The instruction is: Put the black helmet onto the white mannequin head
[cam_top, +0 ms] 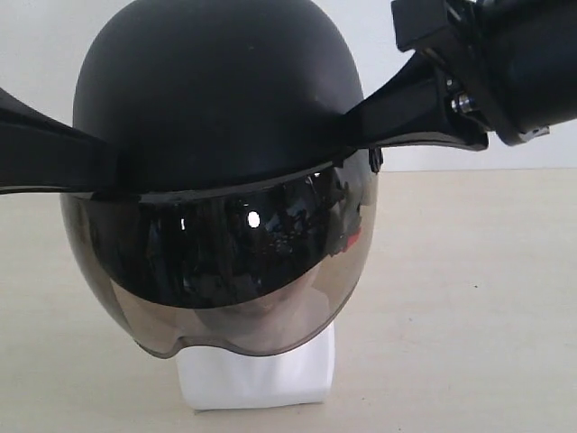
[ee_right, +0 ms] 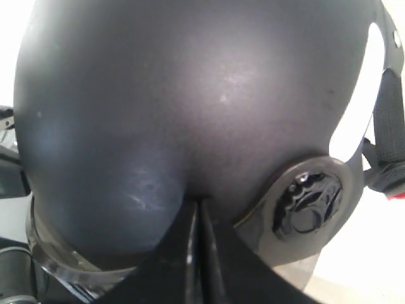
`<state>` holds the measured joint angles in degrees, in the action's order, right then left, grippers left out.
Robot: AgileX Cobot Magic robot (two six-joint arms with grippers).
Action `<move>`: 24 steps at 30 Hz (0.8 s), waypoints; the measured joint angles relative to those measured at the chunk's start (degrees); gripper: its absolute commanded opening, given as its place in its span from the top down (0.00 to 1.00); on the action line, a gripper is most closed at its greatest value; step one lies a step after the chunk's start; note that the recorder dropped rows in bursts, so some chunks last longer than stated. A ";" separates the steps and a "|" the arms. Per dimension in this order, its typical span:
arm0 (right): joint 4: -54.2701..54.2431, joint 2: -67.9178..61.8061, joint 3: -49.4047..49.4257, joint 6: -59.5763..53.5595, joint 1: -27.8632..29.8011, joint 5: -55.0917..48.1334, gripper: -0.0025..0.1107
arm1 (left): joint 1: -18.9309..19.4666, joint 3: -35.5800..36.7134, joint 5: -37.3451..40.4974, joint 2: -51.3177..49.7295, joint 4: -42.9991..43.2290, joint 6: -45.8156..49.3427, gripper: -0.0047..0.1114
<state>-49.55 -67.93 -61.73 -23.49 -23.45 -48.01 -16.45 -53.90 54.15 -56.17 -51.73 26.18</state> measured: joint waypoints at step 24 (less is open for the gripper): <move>-3.41 1.20 3.92 -1.29 0.00 2.93 0.98 | 0.00 0.00 1.64 0.00 0.90 0.44 0.92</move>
<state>-52.96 -66.74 -57.80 -24.78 -23.45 -45.08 -16.45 -53.90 55.79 -56.17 -50.83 26.62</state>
